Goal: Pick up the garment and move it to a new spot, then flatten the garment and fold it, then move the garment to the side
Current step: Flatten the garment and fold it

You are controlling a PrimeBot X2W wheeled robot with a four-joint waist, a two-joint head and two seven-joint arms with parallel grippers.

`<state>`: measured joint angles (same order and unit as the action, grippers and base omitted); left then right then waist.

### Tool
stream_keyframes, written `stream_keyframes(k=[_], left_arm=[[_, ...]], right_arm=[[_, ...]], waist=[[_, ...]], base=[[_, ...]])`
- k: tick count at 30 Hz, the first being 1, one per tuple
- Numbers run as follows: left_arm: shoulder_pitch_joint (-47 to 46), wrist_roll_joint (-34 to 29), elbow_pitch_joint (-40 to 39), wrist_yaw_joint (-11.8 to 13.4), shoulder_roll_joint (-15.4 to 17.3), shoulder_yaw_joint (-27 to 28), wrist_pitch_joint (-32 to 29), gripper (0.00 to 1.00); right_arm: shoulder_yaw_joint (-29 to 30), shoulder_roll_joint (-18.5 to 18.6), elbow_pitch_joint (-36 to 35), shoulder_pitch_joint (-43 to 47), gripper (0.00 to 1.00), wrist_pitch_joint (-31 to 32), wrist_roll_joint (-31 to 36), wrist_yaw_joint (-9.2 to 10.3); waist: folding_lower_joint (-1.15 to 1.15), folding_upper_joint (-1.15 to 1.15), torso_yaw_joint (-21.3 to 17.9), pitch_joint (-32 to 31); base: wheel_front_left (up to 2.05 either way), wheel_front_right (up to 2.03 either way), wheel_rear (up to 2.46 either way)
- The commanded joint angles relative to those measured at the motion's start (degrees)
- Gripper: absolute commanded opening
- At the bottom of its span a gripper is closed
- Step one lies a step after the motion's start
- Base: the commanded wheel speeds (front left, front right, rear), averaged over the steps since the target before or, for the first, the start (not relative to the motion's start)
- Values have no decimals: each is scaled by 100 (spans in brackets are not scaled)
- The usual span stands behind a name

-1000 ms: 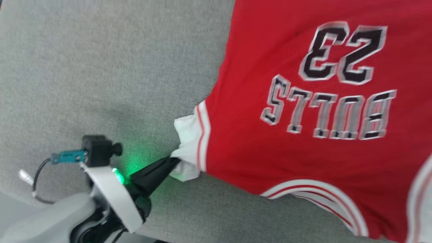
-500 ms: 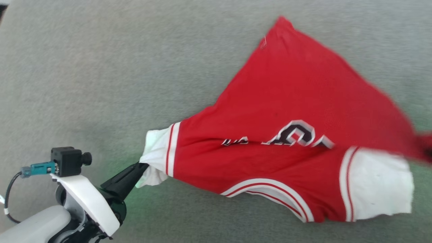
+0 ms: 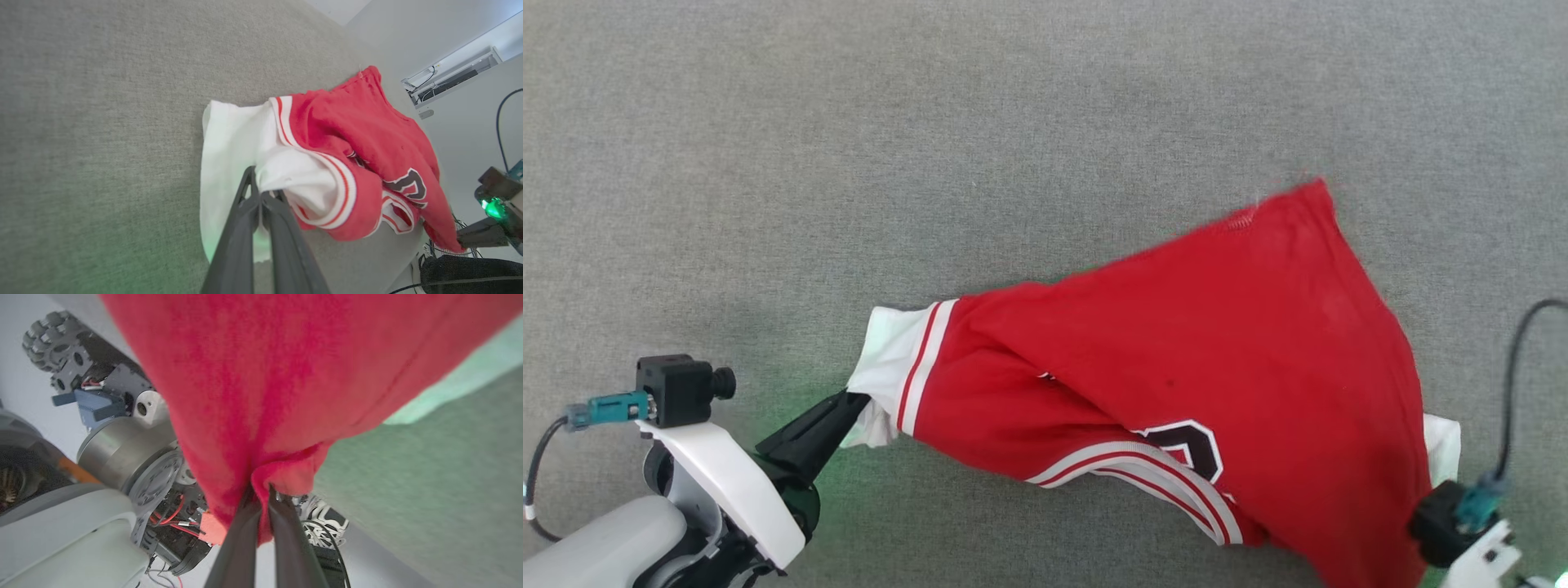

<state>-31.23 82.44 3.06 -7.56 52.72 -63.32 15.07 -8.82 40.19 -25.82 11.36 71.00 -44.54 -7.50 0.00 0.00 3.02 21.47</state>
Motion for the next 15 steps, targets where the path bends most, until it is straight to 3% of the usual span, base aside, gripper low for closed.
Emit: stream_keyframes(k=[1,3,4,5,6,7,11,15], left_arm=[[-21,-37,21,16,-15,-26,12,0],[-50,-37,44,16,-31,-56,12,0],[-61,-37,50,16,-40,-74,12,0],[-67,-41,52,16,-46,-89,12,0],[-75,-46,62,16,-48,-99,12,0],[-90,-54,63,16,-70,-112,11,0],[-113,-66,84,16,-120,-164,11,0],[-128,-86,70,16,-187,-165,11,0]], right_arm=[[-78,-48,-41,-1,0,9,59,2],[-159,-149,-44,-116,0,-68,133,2],[-135,-175,-40,-192,8,-136,194,2],[-118,-170,-39,-214,27,-169,234,2],[-95,-154,-63,-237,82,-218,255,2],[-28,-156,-93,-255,100,-256,268,2],[400,-204,-286,-191,100,-302,125,1],[1334,-126,-686,-94,100,-124,-6,1]], waist=[[0,0,1,14],[0,0,7,36],[0,0,13,45],[0,0,23,54],[0,0,28,62],[0,0,46,64],[0,0,112,51],[0,0,230,39]], base=[[0,0,0],[0,0,0],[0,0,0],[0,0,0],[0,0,0],[0,0,0],[0,0,0],[0,0,0]])
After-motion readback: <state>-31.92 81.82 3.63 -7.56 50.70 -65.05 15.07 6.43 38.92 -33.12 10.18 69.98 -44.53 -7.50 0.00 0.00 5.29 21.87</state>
